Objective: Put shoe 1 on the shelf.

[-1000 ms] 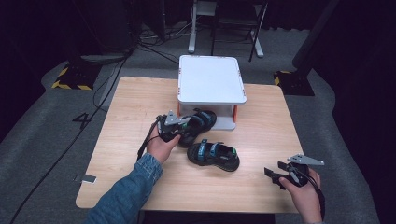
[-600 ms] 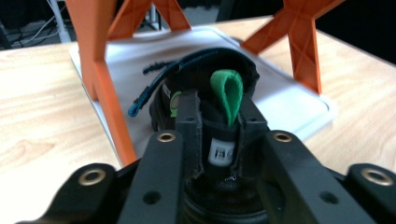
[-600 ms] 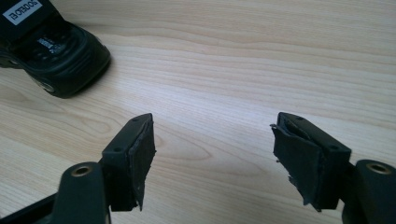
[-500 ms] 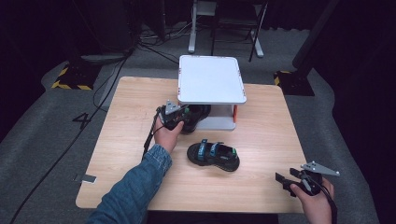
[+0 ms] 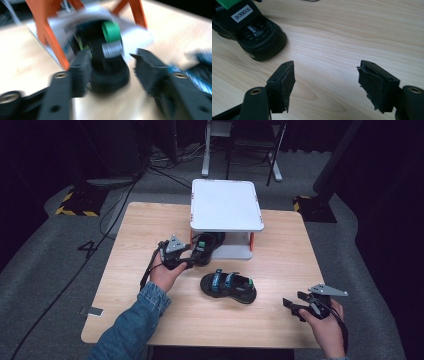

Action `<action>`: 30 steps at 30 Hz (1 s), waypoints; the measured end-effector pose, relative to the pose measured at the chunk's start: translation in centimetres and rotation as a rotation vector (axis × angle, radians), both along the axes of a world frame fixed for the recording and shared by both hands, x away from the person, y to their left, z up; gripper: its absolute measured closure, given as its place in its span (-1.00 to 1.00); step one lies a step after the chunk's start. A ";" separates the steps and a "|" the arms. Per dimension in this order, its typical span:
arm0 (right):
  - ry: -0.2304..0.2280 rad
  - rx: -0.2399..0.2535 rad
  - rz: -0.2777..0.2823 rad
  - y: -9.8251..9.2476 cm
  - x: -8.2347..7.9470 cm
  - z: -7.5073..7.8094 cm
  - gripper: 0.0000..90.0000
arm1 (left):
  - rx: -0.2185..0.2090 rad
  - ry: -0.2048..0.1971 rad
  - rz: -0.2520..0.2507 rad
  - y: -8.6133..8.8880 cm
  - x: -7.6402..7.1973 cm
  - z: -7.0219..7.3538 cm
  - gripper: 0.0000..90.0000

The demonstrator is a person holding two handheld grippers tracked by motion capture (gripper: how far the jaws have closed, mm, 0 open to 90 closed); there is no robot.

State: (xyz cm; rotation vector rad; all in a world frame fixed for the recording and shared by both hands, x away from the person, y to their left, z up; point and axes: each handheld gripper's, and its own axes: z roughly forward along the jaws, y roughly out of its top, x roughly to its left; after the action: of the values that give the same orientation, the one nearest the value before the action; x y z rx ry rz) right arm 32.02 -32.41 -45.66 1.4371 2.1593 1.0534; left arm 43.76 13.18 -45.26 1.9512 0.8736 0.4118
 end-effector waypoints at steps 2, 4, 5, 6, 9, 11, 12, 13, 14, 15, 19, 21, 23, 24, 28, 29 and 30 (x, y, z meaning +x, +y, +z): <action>0.000 -0.002 0.024 0.7 0.6 0.0 -0.33 | 0.092 0.042 -0.022 0.0 -0.5 -0.5 0.42; -0.001 -0.003 0.042 1.3 1.0 0.0 -0.33 | 0.103 0.069 -0.046 -0.2 -0.5 -1.0 0.58; -0.002 -0.004 0.053 1.5 1.1 0.0 -0.33 | 0.116 0.074 -0.062 -0.4 -0.4 -1.3 0.62; 0.002 -0.003 0.056 1.7 1.2 0.0 -0.33 | 0.122 0.074 -0.074 -0.6 -0.3 -1.5 0.65; 0.009 -0.007 0.063 1.9 1.2 -0.2 -0.33 | 0.111 0.063 -0.109 -1.7 0.3 -2.1 0.68; 0.010 -0.009 0.053 1.7 1.0 -0.3 -0.33 | 0.114 0.053 -0.119 -2.3 0.9 -2.4 0.66; 0.010 -0.008 0.047 1.6 0.8 -0.3 -0.33 | 0.103 0.064 -0.123 -2.5 1.0 -2.5 0.63; 0.010 -0.010 0.044 1.4 0.7 -0.3 -0.33 | 0.083 0.068 -0.130 -2.7 1.3 -2.6 0.65; 0.008 -0.013 0.039 1.2 0.5 -0.3 -0.33 | 0.067 0.080 -0.144 -2.9 1.6 -2.6 0.61; 0.010 -0.013 0.029 0.9 0.3 -0.3 -0.33 | 0.063 0.086 -0.147 -3.4 1.8 -2.6 0.57; 0.015 -0.011 -0.013 -0.2 -0.9 -0.4 -0.33 | 0.043 0.069 -0.147 -5.1 2.8 -2.9 0.38; 0.015 -0.012 -0.031 -0.7 -1.4 -0.5 -0.33 | 0.003 0.079 -0.147 -5.9 3.5 -3.2 0.35; 0.017 -0.009 -0.055 -1.3 -2.1 -0.5 -0.33 | -0.026 0.082 -0.150 -6.7 4.1 -3.6 0.27; 0.017 -0.007 -0.063 -1.6 -2.3 -0.5 -0.33 | -0.041 0.081 -0.154 -7.1 4.4 -3.7 0.24; 0.018 -0.008 -0.095 -2.6 -3.2 -0.7 -0.33 | -0.063 0.062 -0.170 -8.5 5.2 -4.2 0.18; 0.019 -0.008 -0.102 -2.8 -3.4 -0.7 -0.33 | -0.064 0.054 -0.172 -8.6 5.3 -4.2 0.17; 0.020 -0.009 -0.104 -2.9 -3.5 -0.8 -0.33 | -0.061 0.045 -0.172 -8.8 5.4 -4.2 0.15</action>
State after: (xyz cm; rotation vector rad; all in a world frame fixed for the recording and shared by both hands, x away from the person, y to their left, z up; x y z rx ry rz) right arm 28.47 -35.33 -46.41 1.5440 2.0755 0.9952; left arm 49.18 4.42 -49.45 1.9676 0.7313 0.2385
